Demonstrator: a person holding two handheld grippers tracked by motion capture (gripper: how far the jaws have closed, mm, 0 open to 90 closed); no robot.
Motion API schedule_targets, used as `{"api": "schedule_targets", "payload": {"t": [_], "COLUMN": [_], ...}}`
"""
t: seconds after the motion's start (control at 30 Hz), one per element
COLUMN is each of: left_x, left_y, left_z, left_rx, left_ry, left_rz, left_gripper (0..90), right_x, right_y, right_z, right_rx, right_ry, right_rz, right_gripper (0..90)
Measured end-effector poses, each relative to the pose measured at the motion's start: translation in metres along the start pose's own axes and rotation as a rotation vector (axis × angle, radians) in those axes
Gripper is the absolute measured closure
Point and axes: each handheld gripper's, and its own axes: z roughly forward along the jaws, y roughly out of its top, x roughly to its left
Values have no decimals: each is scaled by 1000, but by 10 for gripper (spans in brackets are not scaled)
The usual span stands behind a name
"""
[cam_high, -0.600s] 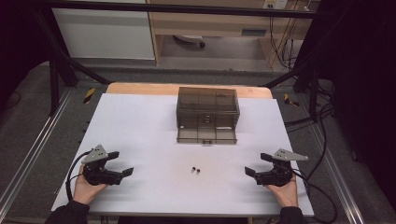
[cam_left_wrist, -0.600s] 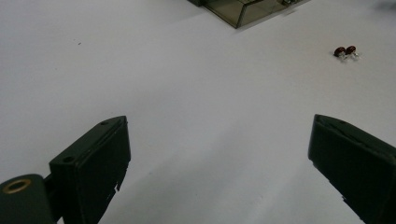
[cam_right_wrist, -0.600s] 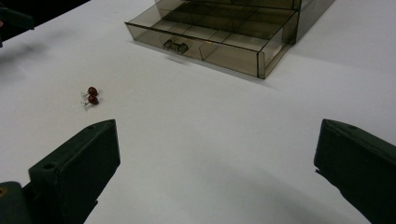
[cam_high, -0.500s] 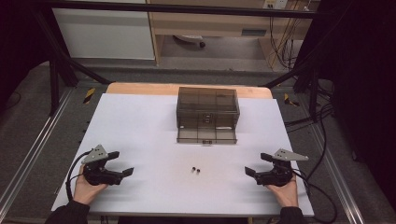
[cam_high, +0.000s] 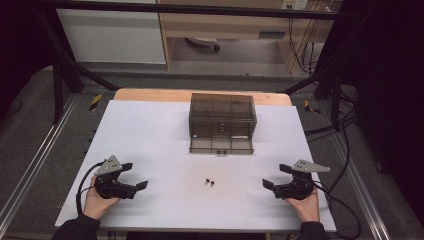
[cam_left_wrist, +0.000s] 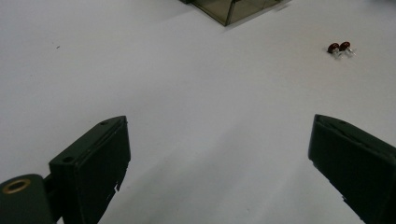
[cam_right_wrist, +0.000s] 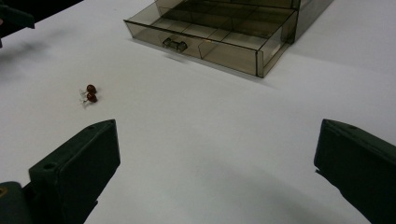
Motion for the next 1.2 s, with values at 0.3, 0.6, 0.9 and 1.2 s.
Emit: {"api": "schedule_targets", "payload": {"t": [0.3,0.6,0.9,1.2], "left_x": [-8,-16,-24,-36], "left_y": [6,14,21,33], "left_z": [9,17,23,34], "left_rx": [8,8,14,29], "left_ry": [-15,-26,-34,-47], "left_rz": [7,0,6,20], "left_gripper": [55,56,56,56], "right_x": [0,0,0,0], "right_y": [0,0,0,0], "right_z": [0,0,0,0], "right_rx": [1,4,6,12], "right_ry": [4,2,0,-2], "right_rz": [-5,-4,-4,-7], "right_gripper": [7,7,8,8]}}
